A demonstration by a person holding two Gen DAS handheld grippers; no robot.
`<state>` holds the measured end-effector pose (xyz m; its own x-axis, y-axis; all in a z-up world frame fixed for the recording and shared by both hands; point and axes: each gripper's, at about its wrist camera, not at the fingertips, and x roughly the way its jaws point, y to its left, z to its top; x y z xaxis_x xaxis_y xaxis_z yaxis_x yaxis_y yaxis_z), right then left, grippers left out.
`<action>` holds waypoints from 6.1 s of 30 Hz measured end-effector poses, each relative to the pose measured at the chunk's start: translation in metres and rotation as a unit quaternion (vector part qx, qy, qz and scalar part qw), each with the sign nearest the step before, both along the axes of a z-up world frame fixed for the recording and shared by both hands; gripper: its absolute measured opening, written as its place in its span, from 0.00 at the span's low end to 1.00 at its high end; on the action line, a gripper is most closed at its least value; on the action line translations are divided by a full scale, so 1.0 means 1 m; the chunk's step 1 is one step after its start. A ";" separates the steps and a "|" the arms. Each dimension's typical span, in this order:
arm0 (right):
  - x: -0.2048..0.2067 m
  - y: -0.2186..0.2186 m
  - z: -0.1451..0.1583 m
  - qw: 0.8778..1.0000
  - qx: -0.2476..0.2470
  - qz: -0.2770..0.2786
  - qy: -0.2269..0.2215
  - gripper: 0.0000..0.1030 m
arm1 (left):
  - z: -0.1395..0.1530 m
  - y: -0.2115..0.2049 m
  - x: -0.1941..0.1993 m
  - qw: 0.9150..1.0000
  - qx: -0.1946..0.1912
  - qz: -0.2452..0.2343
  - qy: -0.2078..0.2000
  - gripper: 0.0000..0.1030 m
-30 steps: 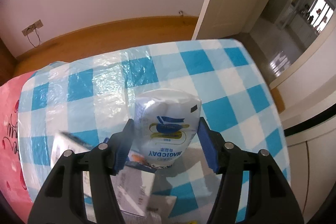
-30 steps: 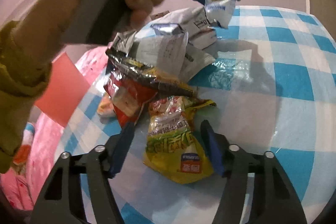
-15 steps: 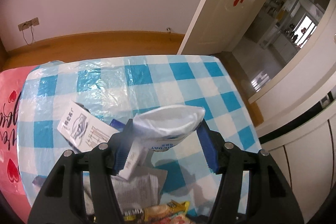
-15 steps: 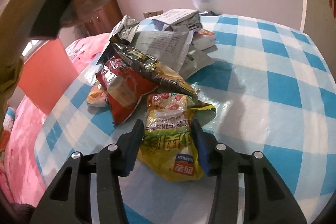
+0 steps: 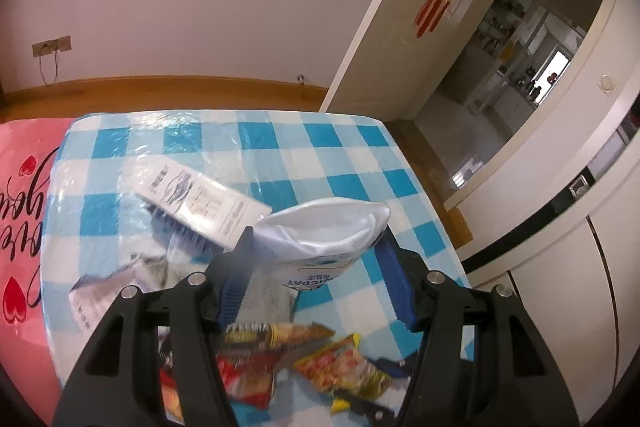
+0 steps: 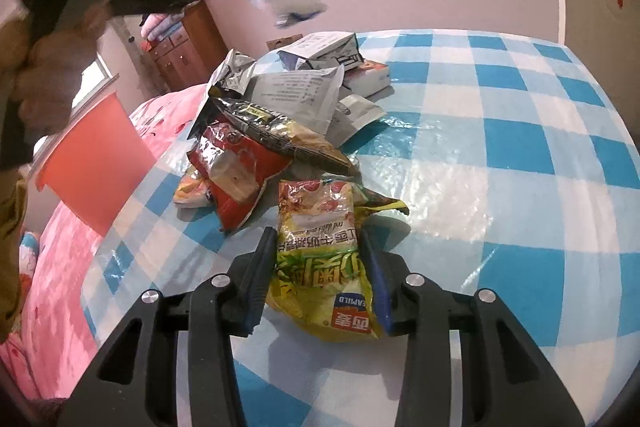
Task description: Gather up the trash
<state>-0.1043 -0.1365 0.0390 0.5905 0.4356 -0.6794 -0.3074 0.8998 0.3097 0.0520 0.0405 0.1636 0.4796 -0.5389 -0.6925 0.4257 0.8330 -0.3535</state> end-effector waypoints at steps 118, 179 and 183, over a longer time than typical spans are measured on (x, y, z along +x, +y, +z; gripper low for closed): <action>0.009 0.133 0.129 0.993 0.076 0.043 -0.085 0.92 | 0.014 0.218 -0.190 0.952 0.036 0.269 -0.146 0.92; 0.085 0.038 0.016 0.997 0.020 0.066 0.021 0.92 | -0.103 0.158 -0.021 0.905 -0.217 0.327 0.162 0.92; 0.090 0.044 0.007 0.995 0.020 0.087 0.035 0.92 | -0.110 0.159 -0.012 0.896 -0.231 0.335 0.178 0.92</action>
<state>-0.0140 -0.0921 0.0464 0.4552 0.5541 -0.6969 -0.4338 0.8216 0.3699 0.0395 0.1990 0.0534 0.5958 -0.4816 -0.6427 -0.3231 0.5888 -0.7409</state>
